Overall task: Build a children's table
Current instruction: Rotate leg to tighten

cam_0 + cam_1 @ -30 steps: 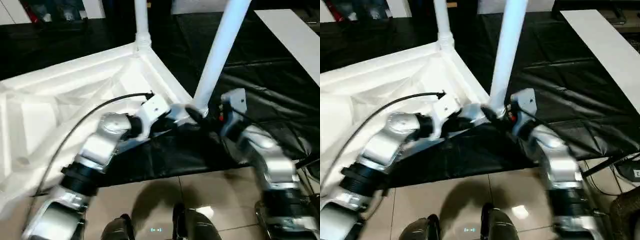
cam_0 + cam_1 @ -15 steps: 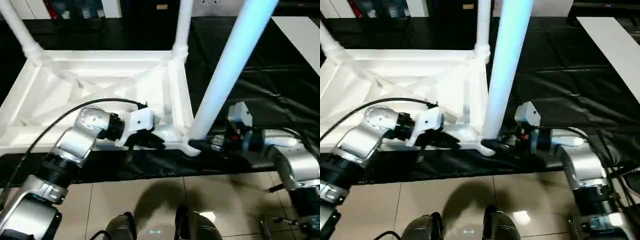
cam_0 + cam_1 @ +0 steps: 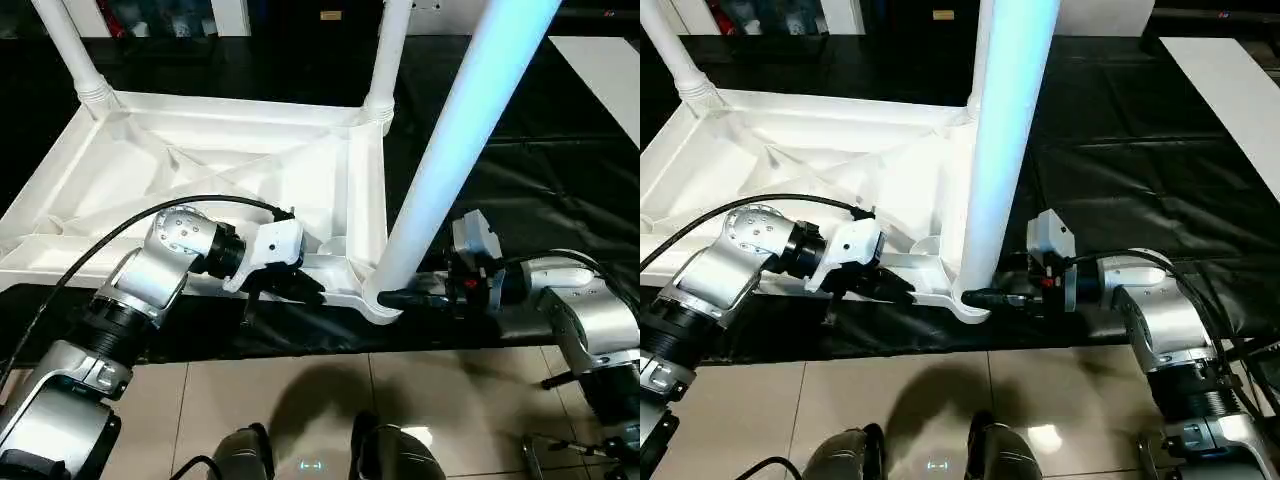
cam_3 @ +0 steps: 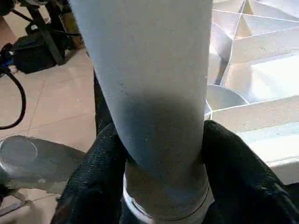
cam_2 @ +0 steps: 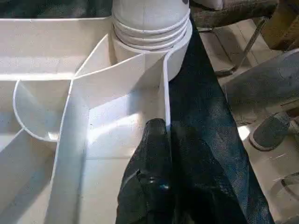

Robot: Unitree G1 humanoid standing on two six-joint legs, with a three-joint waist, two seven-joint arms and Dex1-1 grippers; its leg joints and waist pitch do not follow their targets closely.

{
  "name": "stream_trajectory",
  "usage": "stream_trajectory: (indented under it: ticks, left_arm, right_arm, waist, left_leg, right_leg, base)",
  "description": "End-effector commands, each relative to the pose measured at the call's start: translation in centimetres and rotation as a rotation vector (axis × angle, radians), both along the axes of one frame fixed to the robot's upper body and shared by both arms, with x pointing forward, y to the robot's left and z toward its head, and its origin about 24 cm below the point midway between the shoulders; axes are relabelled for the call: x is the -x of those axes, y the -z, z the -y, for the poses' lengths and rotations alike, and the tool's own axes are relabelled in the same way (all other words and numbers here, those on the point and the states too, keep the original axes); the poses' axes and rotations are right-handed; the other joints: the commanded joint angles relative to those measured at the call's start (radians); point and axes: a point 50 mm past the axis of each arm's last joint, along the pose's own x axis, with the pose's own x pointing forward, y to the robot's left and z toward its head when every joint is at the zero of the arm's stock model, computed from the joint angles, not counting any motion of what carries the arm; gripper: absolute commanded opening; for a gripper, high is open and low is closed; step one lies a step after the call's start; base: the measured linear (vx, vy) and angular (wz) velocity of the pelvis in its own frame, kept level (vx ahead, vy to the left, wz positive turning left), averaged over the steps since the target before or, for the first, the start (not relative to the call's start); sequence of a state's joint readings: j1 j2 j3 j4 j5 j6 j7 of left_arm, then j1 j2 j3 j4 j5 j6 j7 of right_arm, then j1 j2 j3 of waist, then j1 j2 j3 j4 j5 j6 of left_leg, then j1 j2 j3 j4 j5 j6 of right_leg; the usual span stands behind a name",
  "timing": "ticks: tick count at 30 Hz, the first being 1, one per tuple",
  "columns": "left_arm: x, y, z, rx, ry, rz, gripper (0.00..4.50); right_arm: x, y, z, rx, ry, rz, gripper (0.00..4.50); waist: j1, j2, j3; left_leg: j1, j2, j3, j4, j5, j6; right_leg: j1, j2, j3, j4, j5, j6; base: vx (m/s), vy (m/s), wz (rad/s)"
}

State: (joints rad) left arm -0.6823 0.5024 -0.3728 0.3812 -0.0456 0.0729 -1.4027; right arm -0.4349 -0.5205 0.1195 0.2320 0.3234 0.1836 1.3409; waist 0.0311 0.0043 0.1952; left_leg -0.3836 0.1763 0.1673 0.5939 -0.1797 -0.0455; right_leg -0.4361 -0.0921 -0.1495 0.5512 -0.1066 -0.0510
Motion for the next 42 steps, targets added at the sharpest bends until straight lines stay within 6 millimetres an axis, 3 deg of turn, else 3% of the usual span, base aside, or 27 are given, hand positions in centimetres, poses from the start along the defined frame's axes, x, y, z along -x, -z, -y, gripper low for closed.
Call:
stream_trajectory:
  ticks: [1, 8, 11, 12, 16, 18, 19, 21, 24, 26, 27, 28, 29, 32, 36, 38, 39, 42]
  left_arm:
    - [0.5, 1.2, 0.0, -0.062, 0.044, -0.052, 0.0]
    - [0.4, 1.0, 0.6, -0.003, -0.016, -0.076, 0.0]
    - [0.2, 0.9, 1.1, 0.026, -0.074, -0.065, 0.0]
    - [0.0, 0.9, 1.5, 0.05, -0.112, -0.061, 0.0]
    - [-0.3, 0.6, 2.7, 0.105, -0.203, -0.046, 0.0]
    - [-0.7, 0.2, 3.9, 0.145, -0.293, -0.032, 0.0]
    - [-1.1, 0.0, 4.6, 0.17, -0.366, -0.016, 0.0]
    - [-1.4, -0.3, 5.2, 0.195, -0.427, -0.006, 0.0]
    - [-1.8, -0.8, 6.2, 0.248, -0.519, -0.001, 0.0]
    - [-1.8, -1.0, 6.9, 0.273, -0.553, -0.003, 0.0]
    - [-1.5, -1.1, 7.6, 0.296, -0.569, -0.012, 0.0]
    - [-1.4, -1.2, 7.8, 0.301, -0.57, -0.016, 0.0]
    - [-1.4, -1.1, 7.7, 0.299, -0.571, -0.016, 0.0]
    - [-1.4, -0.9, 6.5, 0.26, -0.551, 0.011, 0.0]
    - [-1.3, -0.6, 5.1, 0.218, -0.54, 0.023, 0.0]
    - [-1.3, -0.5, 5.1, 0.216, -0.538, 0.023, 0.0]
    - [-1.1, -0.3, 3.9, 0.182, -0.503, 0.034, 0.0]
    - [-0.7, 0.0, 2.9, 0.151, -0.442, 0.028, 0.0]
  right_arm:
    - [0.2, 0.0, 0.1, -0.005, -0.027, -0.014, 2.11]
    - [0.9, 0.5, -1.0, -0.069, 0.011, -0.072, 2.01]
    - [0.9, 0.8, -1.9, -0.087, 0.076, -0.082, 2.01]
    - [0.7, 1.0, -2.6, -0.102, 0.13, -0.086, 2.01]
    - [-0.2, 1.5, -4.3, -0.112, 0.301, -0.09, 2.01]
    - [-1.1, 1.8, -5.6, -0.113, 0.442, -0.09, 2.01]
    - [-1.6, 1.8, -6.5, -0.118, 0.532, -0.091, 2.01]
    - [-1.9, 1.8, -7.1, -0.129, 0.6, -0.099, 2.0]
    - [-2.2, 1.6, -8.2, -0.142, 0.682, -0.106, 1.99]
    - [-2.5, 1.6, -8.8, -0.16, 0.734, -0.123, 1.99]
    - [-2.5, 1.4, -9.6, -0.201, 0.752, -0.151, 1.99]
    - [-2.4, 1.3, -9.8, -0.216, 0.744, -0.158, 1.99]
    - [-2.3, 1.3, -9.8, -0.225, 0.732, -0.154, 2.34]
    - [-2.2, 1.4, -8.5, -0.23, 0.724, -0.13, 2.76]
    - [-2.2, 1.5, -6.6, -0.205, 0.72, -0.075, 3.04]
    - [-2.2, 1.5, -6.5, -0.205, 0.72, -0.073, 3.14]
    - [-2.0, 1.2, -4.7, -0.188, 0.689, -0.031, 3.2]
    - [-1.8, 0.9, -3.1, -0.162, 0.629, 0.013, 3.59]
  waist:
    - [-0.002, -0.012, -0.102]
    - [-0.001, -0.013, -0.1]
    - [-0.004, -0.015, -0.093]
    - [-0.008, -0.012, -0.084]
    - [-0.027, -0.015, -0.077]
    - [-0.043, -0.009, -0.07]
    - [-0.055, -0.005, -0.072]
    - [-0.068, -0.002, -0.071]
    - [-0.09, 0.011, -0.063]
    - [-0.097, 0.01, -0.062]
    - [-0.1, 0.007, -0.061]
    - [-0.1, 0.006, -0.062]
    - [-0.101, 0.005, -0.062]
    - [-0.1, 0.003, -0.067]
    - [-0.096, 0.003, -0.075]
    - [-0.095, 0.001, -0.073]
    - [-0.092, 0.001, -0.073]
    - [-0.084, 0.0, -0.077]
  left_leg:
    - [0.011, 0.053, -0.017, -0.062, -0.142, 0.131]
    - [0.012, 0.056, -0.018, -0.064, -0.132, 0.134]
    - [0.013, 0.051, -0.019, -0.066, -0.161, 0.119]
    - [0.015, 0.051, -0.02, -0.068, -0.182, 0.099]
    - [0.018, 0.035, -0.027, -0.063, -0.248, 0.044]
    - [0.018, 0.038, -0.031, -0.064, -0.278, 0.035]
    - [0.014, 0.038, -0.036, -0.062, -0.289, 0.024]
    - [0.012, 0.04, -0.044, -0.063, -0.327, 0.027]
    - [0.031, 0.058, -0.053, -0.073, -0.435, 0.031]
    - [0.027, 0.061, -0.061, -0.081, -0.48, 0.024]
    - [0.028, 0.056, -0.058, -0.079, -0.483, 0.023]
    - [0.028, 0.048, -0.056, -0.074, -0.466, 0.024]
    - [0.024, 0.045, -0.056, -0.073, -0.451, 0.027]
    - [0.011, 0.042, -0.053, -0.073, -0.369, 0.049]
    - [0.004, 0.047, -0.046, -0.074, -0.276, 0.084]
    - [0.004, 0.047, -0.042, -0.073, -0.258, 0.098]
    - [0.003, 0.044, -0.041, -0.071, -0.256, 0.099]
    - [-0.001, 0.042, -0.037, -0.068, -0.218, 0.118]
  right_leg:
    - [0.08, -0.073, 0.071, -0.057, -0.398, -0.16]
    - [0.078, -0.072, 0.073, -0.053, -0.383, -0.164]
    - [0.075, -0.074, 0.069, -0.064, -0.451, -0.143]
    - [0.07, -0.074, 0.068, -0.072, -0.501, -0.127]
    - [0.069, -0.076, 0.049, -0.102, -0.683, -0.027]
    - [0.065, -0.073, 0.04, -0.109, -0.701, -0.011]
    - [0.072, -0.076, 0.031, -0.11, -0.702, 0.0]
    - [0.074, -0.076, 0.019, -0.121, -0.712, 0.02]
    - [0.067, -0.074, 0.007, -0.127, -0.652, -0.003]
    - [0.071, -0.078, 0.01, -0.119, -0.621, -0.012]
    - [0.07, -0.082, 0.013, -0.12, -0.635, -0.009]
    - [0.068, -0.089, 0.014, -0.124, -0.652, -0.01]
    - [0.07, -0.09, 0.015, -0.124, -0.656, -0.008]
    - [0.076, -0.093, 0.027, -0.117, -0.617, -0.015]
    - [0.078, -0.088, 0.041, -0.094, -0.477, -0.071]
    - [0.077, -0.086, 0.045, -0.09, -0.453, -0.092]
    - [0.077, -0.086, 0.045, -0.089, -0.465, -0.097]
    - [0.08, -0.082, 0.051, -0.083, -0.451, -0.093]
  base:
    - [0.0, 0.0, 0.0]
    - [0.0, 0.0, 0.0]
    - [0.0, 0.0, 0.0]
    - [0.0, 0.0, 0.0]
    - [0.0, 0.0, 0.0]
    - [0.0, 0.0, 0.0]
    - [0.0, 0.0, 0.0]
    - [0.0, 0.0, 0.0]
    - [0.0, 0.0, 0.0]
    - [0.0, 0.0, 0.0]
    - [0.0, 0.0, 0.0]
    - [0.0, 0.0, 0.0]
    - [0.0, 0.0, 0.0]
    - [0.0, 0.0, 0.0]
    - [0.0, 0.0, 0.0]
    - [0.0, 0.0, 0.0]
    - [0.0, 0.0, 0.0]
    - [0.0, 0.0, 0.0]
